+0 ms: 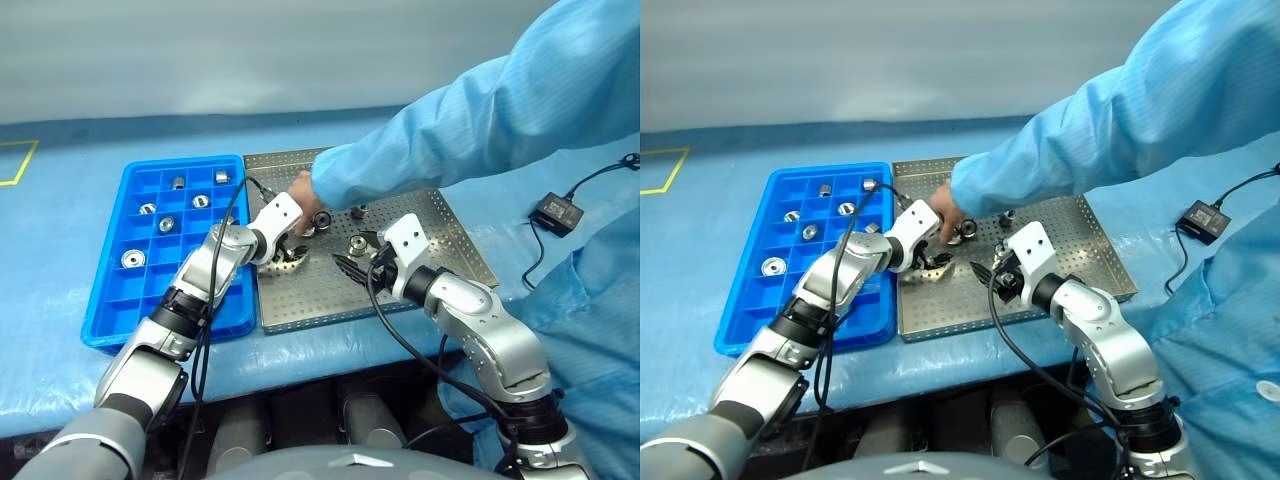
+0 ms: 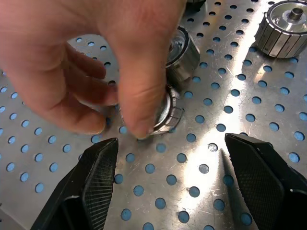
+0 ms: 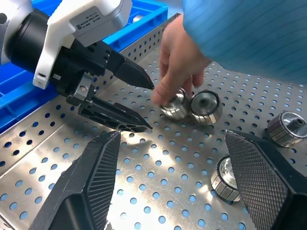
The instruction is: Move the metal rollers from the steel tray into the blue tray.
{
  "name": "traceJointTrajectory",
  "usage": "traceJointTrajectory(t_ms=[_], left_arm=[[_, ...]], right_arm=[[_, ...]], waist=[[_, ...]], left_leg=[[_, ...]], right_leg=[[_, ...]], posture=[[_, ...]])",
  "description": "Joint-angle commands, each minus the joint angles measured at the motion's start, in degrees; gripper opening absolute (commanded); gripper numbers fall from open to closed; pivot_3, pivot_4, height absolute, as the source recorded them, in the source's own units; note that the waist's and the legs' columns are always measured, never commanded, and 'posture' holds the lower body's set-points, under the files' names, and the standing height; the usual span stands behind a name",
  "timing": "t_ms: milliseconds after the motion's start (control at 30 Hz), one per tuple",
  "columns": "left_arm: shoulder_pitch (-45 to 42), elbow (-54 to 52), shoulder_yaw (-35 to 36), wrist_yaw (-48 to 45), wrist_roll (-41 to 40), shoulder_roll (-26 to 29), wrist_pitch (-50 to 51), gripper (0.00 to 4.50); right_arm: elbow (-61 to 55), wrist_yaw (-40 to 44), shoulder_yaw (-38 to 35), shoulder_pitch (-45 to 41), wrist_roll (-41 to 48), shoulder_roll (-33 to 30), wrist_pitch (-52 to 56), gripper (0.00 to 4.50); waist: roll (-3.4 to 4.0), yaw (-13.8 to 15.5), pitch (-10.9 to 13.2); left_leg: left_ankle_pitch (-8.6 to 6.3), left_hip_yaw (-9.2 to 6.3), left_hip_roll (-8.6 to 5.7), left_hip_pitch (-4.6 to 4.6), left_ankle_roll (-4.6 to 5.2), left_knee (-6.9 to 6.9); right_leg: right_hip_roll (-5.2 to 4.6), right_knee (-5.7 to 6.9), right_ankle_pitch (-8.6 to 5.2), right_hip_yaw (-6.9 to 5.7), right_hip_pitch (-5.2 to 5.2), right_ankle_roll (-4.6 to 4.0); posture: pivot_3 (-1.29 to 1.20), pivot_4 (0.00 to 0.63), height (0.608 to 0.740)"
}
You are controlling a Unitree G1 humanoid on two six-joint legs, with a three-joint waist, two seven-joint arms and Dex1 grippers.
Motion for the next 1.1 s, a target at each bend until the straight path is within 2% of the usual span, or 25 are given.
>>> traceJointTrajectory(t_ms=[33, 1100], left_arm=[[0.9, -0.5, 1.3, 0.2, 0.7, 0.5, 0.0, 3.86], [2.2, -3.3, 3.1, -0.4, -1.0, -1.1, -0.5, 3.86]], right_arm=[[-1.0, 0.1, -0.5, -1.2, 0.0, 0.0, -1.0, 3.66], [-1.0, 0.2, -0.1, -1.3, -0.4, 0.0, -0.5, 3.66]], waist=[[0.0, -0.1, 0.0], [0.0, -0.1, 0.0]], left_leg=[[0.0, 0.0, 0.0, 0.0, 0.0, 0.0], [0.0, 0.04, 0.17, 0.0, 0.0, 0.0]], right_leg=[[0.0, 0.0, 0.0, 0.0, 0.0, 0.0], [0.04, 0.0, 0.01, 0.01, -0.01, 0.0]], posture=[[-0.14, 0.15, 0.74], [-0.14, 0.15, 0.74]])
